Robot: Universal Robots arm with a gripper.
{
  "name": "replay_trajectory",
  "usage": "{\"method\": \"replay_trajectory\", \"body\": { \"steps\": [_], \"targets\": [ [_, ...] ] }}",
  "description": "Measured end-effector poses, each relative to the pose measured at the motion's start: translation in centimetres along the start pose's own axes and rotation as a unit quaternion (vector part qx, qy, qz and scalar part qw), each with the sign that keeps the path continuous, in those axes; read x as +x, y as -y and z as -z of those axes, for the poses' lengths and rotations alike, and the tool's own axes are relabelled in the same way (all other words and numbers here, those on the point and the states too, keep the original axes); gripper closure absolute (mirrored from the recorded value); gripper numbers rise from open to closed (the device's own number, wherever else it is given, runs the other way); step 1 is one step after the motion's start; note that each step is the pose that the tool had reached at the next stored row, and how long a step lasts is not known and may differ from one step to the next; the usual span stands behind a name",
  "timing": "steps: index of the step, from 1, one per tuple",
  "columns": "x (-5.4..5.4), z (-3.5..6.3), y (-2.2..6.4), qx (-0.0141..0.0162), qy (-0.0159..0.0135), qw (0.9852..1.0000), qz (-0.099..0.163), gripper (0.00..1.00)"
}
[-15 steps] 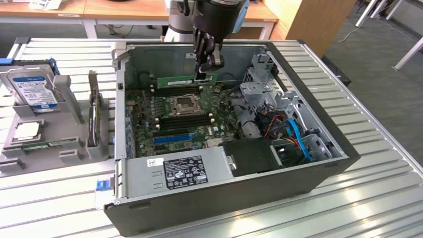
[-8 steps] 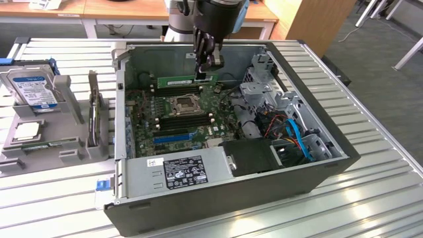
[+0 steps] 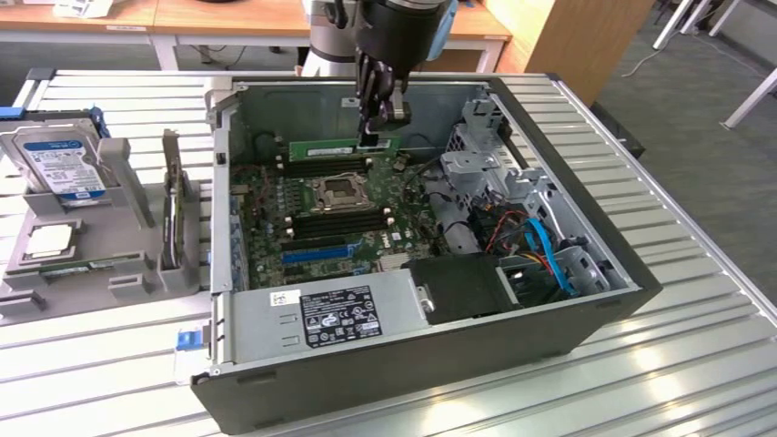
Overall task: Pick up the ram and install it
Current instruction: 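Insert the ram into the slot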
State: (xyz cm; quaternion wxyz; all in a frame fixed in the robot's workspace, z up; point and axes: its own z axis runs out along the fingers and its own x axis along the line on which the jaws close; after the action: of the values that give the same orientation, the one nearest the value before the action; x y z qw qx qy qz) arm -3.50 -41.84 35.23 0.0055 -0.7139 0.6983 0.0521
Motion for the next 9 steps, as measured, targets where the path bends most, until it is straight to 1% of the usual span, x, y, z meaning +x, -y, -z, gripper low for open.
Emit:
{"method": "replay_trajectory", "body": {
  "steps": [5, 9],
  "targets": [
    [0.1, -0.53, 0.03, 0.0000, 0.0000, 1.0000, 0.000, 0.88],
    [0.1, -1.18, 0.08, 0.0000, 0.0000, 1.0000, -0.001, 0.88]
  ]
}}
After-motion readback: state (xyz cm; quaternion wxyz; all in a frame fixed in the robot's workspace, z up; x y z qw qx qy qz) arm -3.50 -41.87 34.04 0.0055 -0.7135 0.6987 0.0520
